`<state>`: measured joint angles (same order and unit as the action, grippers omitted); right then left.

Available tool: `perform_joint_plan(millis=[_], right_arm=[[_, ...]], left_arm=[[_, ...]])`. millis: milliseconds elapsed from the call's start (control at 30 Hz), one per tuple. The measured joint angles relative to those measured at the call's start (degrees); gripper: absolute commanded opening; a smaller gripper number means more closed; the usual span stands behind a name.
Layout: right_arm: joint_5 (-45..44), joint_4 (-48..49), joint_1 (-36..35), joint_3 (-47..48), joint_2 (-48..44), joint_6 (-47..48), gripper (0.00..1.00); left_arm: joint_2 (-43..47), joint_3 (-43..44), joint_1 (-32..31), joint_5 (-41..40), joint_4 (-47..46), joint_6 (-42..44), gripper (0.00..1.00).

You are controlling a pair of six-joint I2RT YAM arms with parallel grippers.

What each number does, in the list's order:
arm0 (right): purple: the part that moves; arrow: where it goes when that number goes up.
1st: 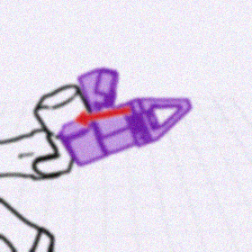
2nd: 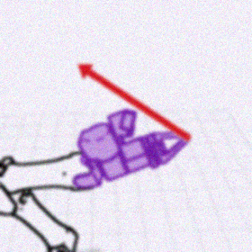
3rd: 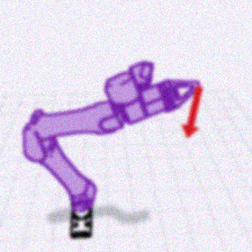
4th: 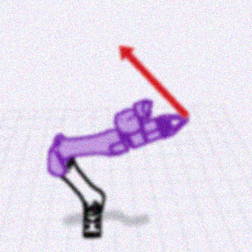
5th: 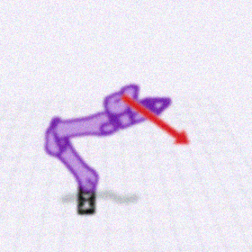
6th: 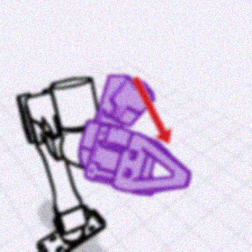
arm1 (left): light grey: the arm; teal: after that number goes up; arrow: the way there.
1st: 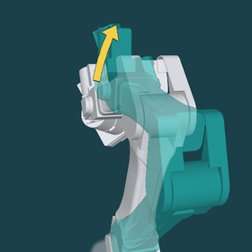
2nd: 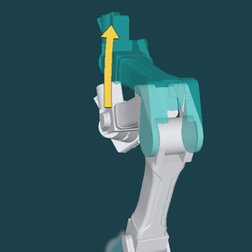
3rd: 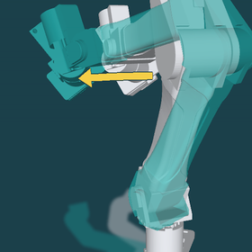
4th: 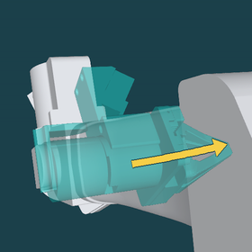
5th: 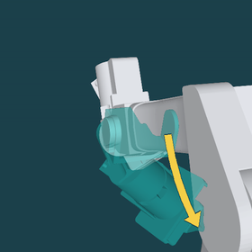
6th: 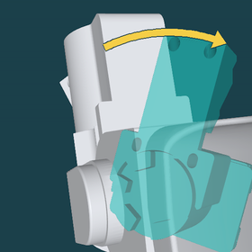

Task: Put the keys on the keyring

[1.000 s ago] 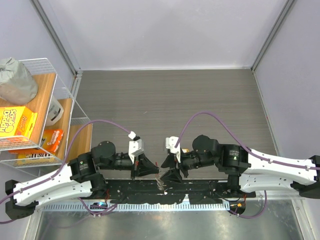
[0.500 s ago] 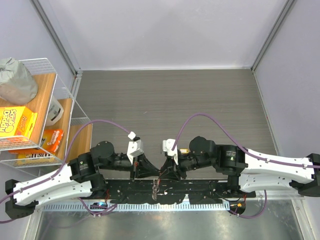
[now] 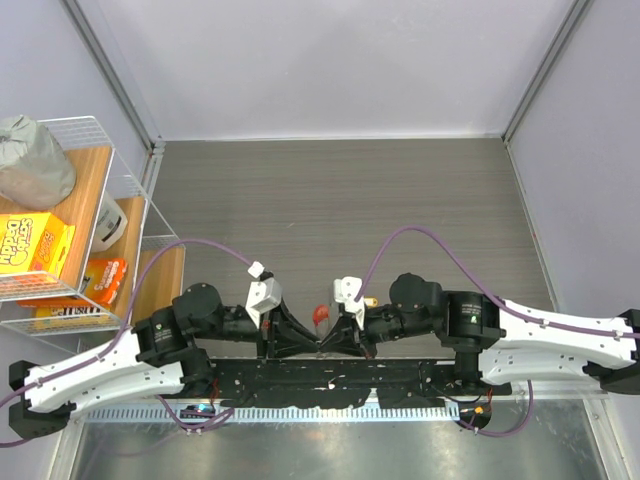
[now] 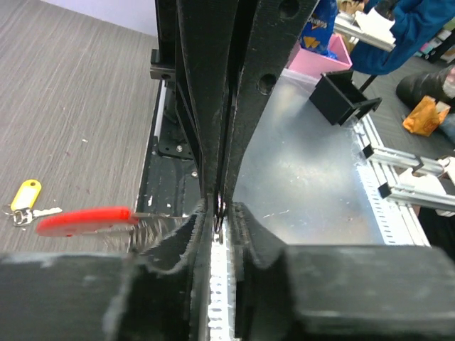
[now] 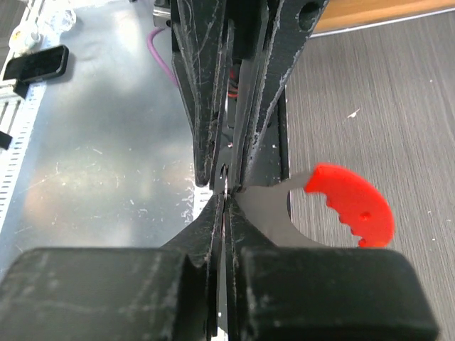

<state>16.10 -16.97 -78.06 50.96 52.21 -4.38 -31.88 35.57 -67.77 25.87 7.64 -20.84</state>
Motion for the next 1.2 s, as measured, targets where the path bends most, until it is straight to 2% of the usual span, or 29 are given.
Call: perform_joint_plan(millis=[133, 333, 667, 1200], right_arm=[[-1.14, 0.22, 0.02, -0.35, -2.58, 0.00, 0.05], [-2.32, 1.07, -0.50, -0.39, -6.16, -0.11, 0.06], [-2.91, 4.46, -0.96, -1.27, -7.32, -1.18, 0.06], [-6.62, 16.63, -1.07, -8.81, -10.29, -7.56, 0.06]], left_arm=[[0.52, 0.13, 0.00, -0.31, -1.20, -1.22, 0.45], [0.39, 0.33, 0.00, -0.35, -1.44, -2.51, 0.56], [-0.13, 0.33, 0.00, -1.49, -2.05, -3.15, 0.56], [1.18, 0.17, 0.00, -3.37, -8.31, -4.57, 0.46]])
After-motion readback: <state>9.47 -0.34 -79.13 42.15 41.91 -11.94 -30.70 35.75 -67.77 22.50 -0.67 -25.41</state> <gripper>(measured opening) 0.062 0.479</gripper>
